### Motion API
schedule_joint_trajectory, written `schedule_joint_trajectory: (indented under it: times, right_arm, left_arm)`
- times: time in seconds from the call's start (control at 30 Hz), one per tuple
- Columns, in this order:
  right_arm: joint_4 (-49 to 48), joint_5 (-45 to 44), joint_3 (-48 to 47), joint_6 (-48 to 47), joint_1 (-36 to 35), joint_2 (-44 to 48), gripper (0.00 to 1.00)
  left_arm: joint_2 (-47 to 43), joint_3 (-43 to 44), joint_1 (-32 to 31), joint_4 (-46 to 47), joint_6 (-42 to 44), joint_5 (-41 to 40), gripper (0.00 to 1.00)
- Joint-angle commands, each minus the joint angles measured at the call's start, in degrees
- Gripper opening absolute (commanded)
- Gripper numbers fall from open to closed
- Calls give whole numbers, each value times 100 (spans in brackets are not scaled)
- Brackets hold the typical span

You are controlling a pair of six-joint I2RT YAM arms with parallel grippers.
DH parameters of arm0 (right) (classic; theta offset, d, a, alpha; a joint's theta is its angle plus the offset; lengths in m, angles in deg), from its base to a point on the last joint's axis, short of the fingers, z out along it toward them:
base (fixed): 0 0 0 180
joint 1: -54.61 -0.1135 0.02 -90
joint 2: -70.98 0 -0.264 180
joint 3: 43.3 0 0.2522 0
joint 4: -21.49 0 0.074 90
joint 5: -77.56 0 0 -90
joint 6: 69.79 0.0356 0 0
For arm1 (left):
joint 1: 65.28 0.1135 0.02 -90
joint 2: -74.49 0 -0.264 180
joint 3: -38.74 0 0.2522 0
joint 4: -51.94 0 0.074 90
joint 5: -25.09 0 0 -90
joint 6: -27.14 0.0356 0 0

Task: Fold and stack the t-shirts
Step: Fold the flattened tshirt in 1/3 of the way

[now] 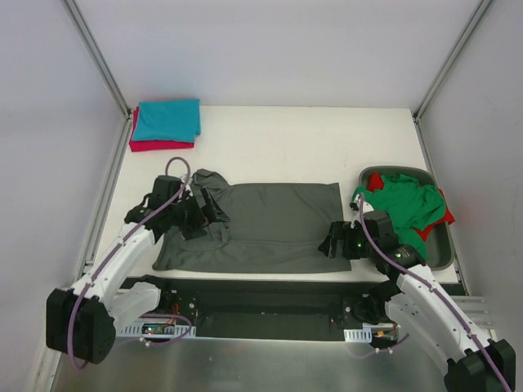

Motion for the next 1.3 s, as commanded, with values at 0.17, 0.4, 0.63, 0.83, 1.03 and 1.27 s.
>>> schedule_joint_trajectory:
  times: [0.17,0.4,0.63,0.83,1.03,1.27]
  right_arm:
    - [319,-126,-399,-118,22,-286,96]
    - [398,-249,-373,-91,13,-146,96]
    - [574,-416,-355,-100,22,-76,96]
    - [574,-434,-390,-144,22,65,96]
    - [539,-451,-513,-232,13,118,96]
    - [-137,-1162,-663,-346,22,592,96]
  left_arm:
    - [1906,333,-524,1914,826,2658,99]
    - [2909,210,-515,2671,931,2994,99]
    - [4095,262,-349,3102,1081,2906,99]
    - [4299,271,-340,3208,1116,2844,99]
    - [3316,271,-348,3208,1134,2993,99]
    - [2497,1218,-191,1709,1336,1118,99]
